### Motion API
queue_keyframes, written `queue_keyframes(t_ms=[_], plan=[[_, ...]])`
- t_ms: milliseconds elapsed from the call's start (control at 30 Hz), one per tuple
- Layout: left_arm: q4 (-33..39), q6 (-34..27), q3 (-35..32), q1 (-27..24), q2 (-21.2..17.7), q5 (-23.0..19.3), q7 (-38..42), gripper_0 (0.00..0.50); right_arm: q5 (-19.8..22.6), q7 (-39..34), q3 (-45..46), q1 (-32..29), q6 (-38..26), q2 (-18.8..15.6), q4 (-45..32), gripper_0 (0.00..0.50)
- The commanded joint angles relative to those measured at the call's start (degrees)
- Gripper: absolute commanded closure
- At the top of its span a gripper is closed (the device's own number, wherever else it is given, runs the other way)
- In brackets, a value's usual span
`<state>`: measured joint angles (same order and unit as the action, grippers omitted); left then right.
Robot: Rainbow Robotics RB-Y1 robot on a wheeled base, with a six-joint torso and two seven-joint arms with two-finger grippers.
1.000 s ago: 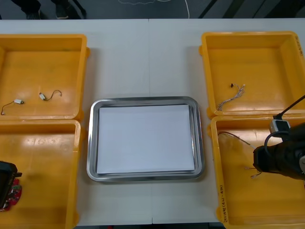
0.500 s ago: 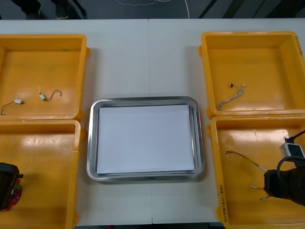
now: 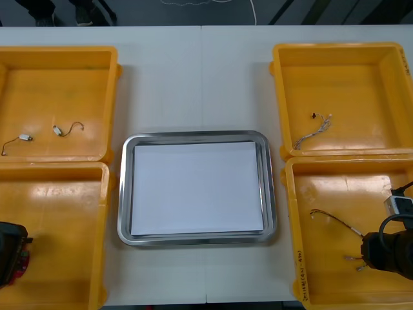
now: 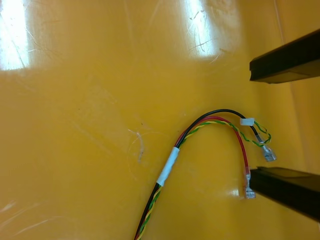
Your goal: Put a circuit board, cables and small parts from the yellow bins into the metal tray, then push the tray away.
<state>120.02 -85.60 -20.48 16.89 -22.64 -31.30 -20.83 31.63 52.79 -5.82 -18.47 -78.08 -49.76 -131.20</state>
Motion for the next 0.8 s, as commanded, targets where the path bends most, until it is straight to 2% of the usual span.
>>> queue_keyframes(t_ms=[33, 67, 200, 367, 567, 800], plan=[[0.2, 0.5, 1.0, 1.3, 0.7, 1.1, 0.3, 0.284, -0.2, 3.4, 1.6, 0.3, 0.5, -2.0, -1.6, 0.0], [0.2, 0.5, 1.0, 1.2, 0.7, 1.2, 0.4, 0.4, -0.2, 3.7, 1.6, 0.6, 0.6, -2.0, -1.6, 0.0], [0.2, 0.4, 1.0, 1.2, 0.7, 1.4, 0.5, 0.5, -0.3, 7.2, 1.7, 1.9, 1.0, -1.8, -1.6, 0.0], [0.4, -0.2, 0.6, 1.0, 0.7, 1.9, 0.6, 0.5, -0.3, 15.5, 2.5, 4.1, 1.0, -1.8, -1.6, 0.0], [1.3, -2.4, -0.9, 0.0, 0.6, 3.0, 0.2, 0.5, 0.9, 21.1, 2.6, 5.9, 1.0, -1.7, -1.4, 0.0], [6.7, -10.7, -2.0, -1.7, 0.4, 4.7, 0.2, 0.5, 6.3, 28.5, 2.6, 7.8, 4.6, -0.3, 5.3, 0.0]])
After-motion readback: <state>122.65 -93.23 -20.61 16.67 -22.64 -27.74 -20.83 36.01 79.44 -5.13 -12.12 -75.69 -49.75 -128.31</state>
